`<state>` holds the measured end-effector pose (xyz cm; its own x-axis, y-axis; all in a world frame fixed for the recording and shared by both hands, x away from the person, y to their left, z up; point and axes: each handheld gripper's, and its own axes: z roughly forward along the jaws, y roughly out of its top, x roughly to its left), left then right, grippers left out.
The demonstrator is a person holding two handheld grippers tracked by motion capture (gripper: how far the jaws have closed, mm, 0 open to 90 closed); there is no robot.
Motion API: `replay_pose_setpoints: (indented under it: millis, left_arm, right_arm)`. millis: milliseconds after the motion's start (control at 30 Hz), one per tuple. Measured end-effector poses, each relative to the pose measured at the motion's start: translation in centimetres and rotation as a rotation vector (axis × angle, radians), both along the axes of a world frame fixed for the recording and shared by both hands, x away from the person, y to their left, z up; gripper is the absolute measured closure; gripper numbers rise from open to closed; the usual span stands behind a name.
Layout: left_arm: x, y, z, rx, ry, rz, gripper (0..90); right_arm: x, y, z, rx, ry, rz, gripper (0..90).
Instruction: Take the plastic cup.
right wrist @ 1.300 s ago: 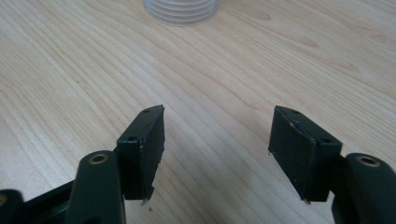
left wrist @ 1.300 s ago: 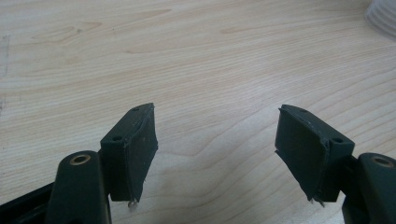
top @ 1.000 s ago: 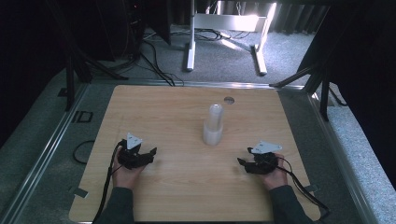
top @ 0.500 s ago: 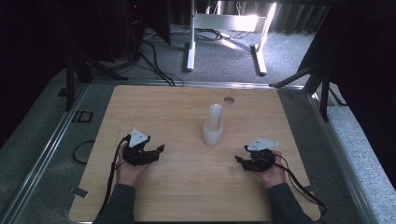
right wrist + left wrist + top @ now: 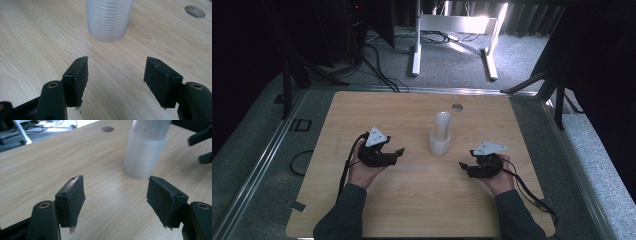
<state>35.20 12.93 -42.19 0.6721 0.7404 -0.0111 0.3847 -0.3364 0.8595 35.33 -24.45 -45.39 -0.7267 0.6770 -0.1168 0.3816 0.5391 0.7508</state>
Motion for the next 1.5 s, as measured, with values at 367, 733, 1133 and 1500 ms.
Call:
replay_pose_setpoints:
  millis: [367, 733, 1133, 1500]
  left_arm:
    - [1.3, -2.9, 1.4, 0.03, -0.025, -0.07, 29.7]
    - [2.7, -5.5, 0.5, 0.036, -0.041, -0.095, 29.0]
    - [4.1, -7.8, -0.8, 0.051, -0.044, -0.134, 28.9]
    - [4.9, -9.0, -1.3, 0.045, -0.03, -0.147, 27.8]
  right_arm:
    - [1.1, 1.2, 0.4, 0.037, -0.005, 0.005, 35.9]
    - [1.9, 2.3, 2.7, 0.054, -0.054, 0.031, 36.3]
    - [2.8, 2.9, 4.9, 0.078, -0.084, 0.055, 40.7]
    - [3.4, 3.4, 6.9, 0.093, -0.096, 0.081, 41.2]
